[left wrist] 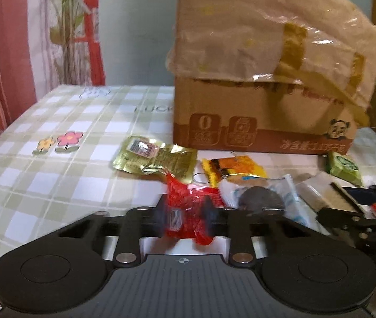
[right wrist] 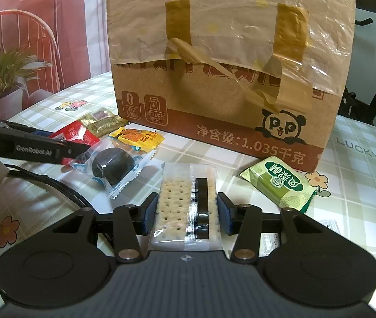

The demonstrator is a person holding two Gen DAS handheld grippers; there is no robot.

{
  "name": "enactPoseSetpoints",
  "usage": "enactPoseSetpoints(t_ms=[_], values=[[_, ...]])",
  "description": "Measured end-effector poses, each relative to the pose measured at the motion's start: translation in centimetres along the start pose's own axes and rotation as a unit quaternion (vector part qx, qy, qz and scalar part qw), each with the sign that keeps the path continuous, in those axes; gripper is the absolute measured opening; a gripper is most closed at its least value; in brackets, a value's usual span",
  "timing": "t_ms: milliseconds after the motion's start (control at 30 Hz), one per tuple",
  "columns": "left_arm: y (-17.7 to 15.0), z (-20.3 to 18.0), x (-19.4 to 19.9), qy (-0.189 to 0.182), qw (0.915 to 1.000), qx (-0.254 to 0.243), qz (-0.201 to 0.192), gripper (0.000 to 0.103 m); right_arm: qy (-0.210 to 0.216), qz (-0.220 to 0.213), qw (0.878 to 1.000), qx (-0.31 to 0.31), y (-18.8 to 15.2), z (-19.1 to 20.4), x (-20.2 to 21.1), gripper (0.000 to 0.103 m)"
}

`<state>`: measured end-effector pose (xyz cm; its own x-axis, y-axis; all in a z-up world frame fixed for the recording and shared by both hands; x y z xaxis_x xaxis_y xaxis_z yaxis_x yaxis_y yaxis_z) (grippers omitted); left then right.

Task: Organize snacks
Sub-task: 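Grasp the red sausage pack with the left gripper, then carry the red pack and cracker pack over the box and release them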

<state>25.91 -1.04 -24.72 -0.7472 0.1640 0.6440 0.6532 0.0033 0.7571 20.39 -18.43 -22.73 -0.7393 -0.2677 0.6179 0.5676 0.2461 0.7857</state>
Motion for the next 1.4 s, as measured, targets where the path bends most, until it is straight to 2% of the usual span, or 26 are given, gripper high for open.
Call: enactPoseSetpoints(t_ms=[67,467,833,1133,1400], values=[[-0.2,-0.1,0.5,-0.008,1.0000,0.003,-0.003,0.019,0.000,0.000,1.000,0.000,0.0,0.0,0.0,0.049],[1.1,0.6,3.8,-0.020,0.9985,0.016,-0.049,0.018,0.002,-0.007,1.000,-0.009,0.1,-0.1,0.3,0.049],[3.2,-0.3,7.1,-0.034,0.9950,0.011,-0.093,0.018,0.004,-0.046,0.998,-0.039,1.1,-0.7,3.5,0.049],[7.2,-1.8,10.2,-0.053,0.9880,-0.003,-0.145,0.018,0.026,-0.102,0.994,-0.023,5.2,0.1,7.1,0.049],[14.9,-4.6,12.5,-0.091,0.9735,-0.017,-0.209,0.018,0.025,-0.196,0.980,-0.018,13.4,-1.3,11.0,0.049]])
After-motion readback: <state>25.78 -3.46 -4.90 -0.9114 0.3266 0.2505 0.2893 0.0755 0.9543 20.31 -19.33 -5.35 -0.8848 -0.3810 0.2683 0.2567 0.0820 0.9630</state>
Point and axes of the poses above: each gripper's, at about its wrist camera, not at the fingertips, and x roughly against the way its jaws point, z to its left, y to its top, the point moved 6 cm from there along -x, roughly the way its jaws point, and after that the axes turned 7 degrees about x, right-handed, at the moved point
